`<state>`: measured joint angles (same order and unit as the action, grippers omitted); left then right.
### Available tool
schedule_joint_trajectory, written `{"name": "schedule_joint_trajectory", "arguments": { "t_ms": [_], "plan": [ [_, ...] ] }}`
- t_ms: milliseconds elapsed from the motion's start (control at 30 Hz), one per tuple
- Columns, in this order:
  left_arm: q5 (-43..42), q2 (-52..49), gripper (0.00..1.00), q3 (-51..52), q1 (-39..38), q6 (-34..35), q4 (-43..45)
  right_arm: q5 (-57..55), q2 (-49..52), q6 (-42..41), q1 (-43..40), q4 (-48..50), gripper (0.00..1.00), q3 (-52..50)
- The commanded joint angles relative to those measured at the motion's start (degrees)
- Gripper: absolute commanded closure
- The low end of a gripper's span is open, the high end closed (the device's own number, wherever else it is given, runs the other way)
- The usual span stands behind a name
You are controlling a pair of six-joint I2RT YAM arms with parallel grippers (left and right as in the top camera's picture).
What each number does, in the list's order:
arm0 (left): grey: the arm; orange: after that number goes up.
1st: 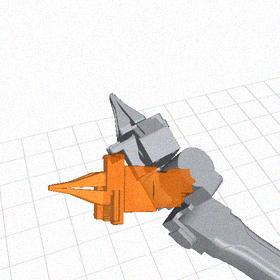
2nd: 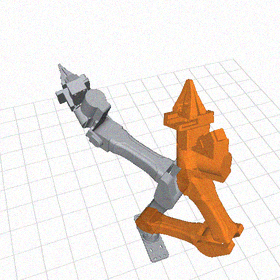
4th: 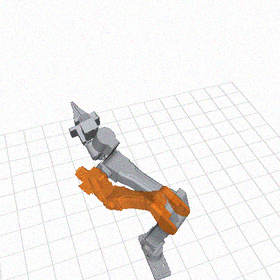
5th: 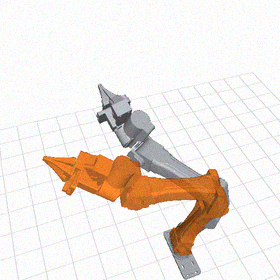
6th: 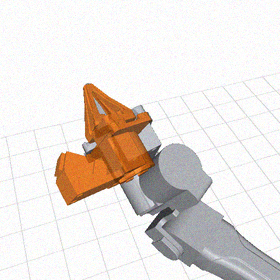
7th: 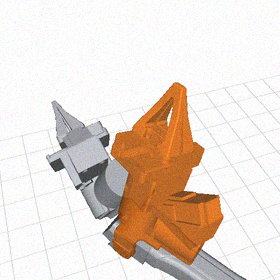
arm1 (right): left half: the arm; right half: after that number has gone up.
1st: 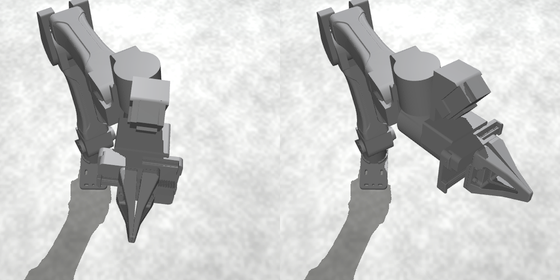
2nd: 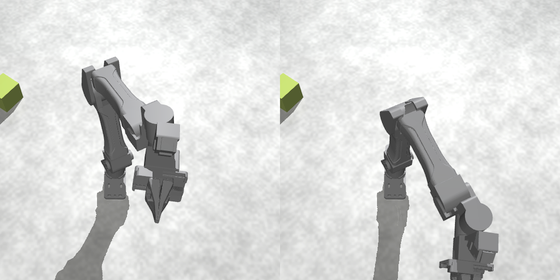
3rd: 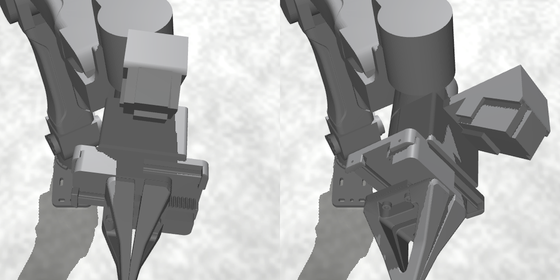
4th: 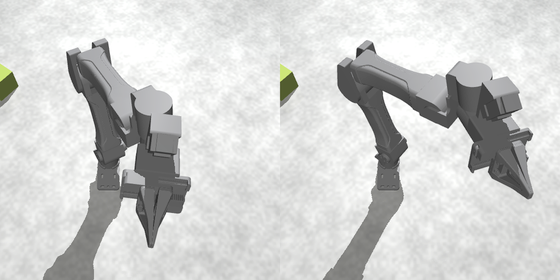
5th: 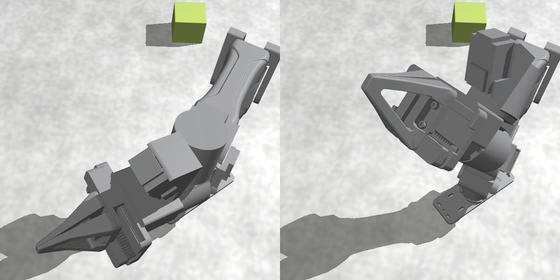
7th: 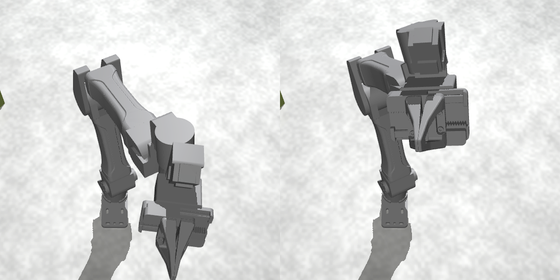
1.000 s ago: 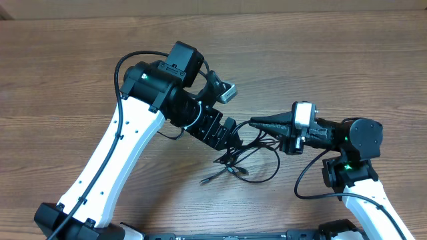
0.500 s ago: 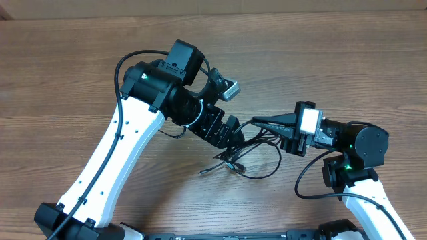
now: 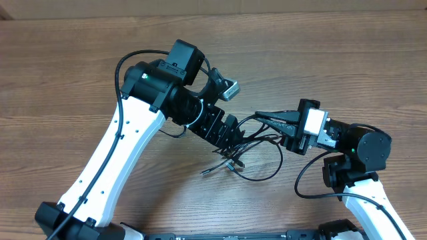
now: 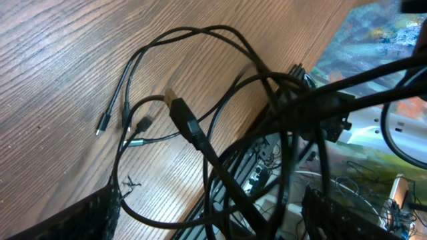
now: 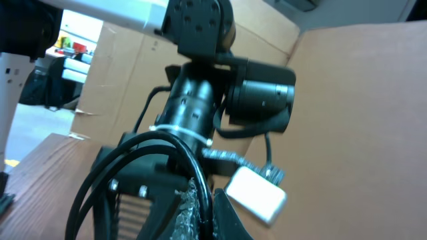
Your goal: Untangle cables
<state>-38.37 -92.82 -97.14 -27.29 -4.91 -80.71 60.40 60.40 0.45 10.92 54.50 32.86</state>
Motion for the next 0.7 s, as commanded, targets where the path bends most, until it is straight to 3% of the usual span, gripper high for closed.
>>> {"name": "schedule_joint_trajectory", "arguments": {
  "t_ms": [0, 200, 433, 533, 600, 667],
  "plan": [
    [0.7, -3.9, 0.17, -1.3, -1.7, -1.4, 0.1, -3.4, -0.2, -0.5, 0.0, 0.7, 0.96, 0.6],
    [-1.1, -7.3, 0.38, -1.3, -3.0, -3.9, 0.0, -3.4, -0.2, -0.5, -0.1, -0.2, 0.96, 0.6],
    [-1.7, -7.4, 0.43, -1.3, -3.0, -4.3, -0.3, -3.4, -0.2, -0.5, 0.0, -1.0, 0.96, 0.6],
    [-1.4, -7.4, 0.64, -1.3, -3.0, -4.3, -0.3, -3.4, -0.2, -0.7, 0.0, -1.0, 0.96, 0.6],
    [-0.5, -7.4, 0.96, -1.3, -3.0, -4.3, -0.2, -3.4, -0.2, -1.2, 0.0, -1.0, 0.96, 0.6],
    [-0.1, -7.4, 0.96, -1.3, -2.9, -4.3, -0.3, -3.4, -0.2, -1.6, 0.0, -1.0, 0.96, 0.6]
  ]
}}
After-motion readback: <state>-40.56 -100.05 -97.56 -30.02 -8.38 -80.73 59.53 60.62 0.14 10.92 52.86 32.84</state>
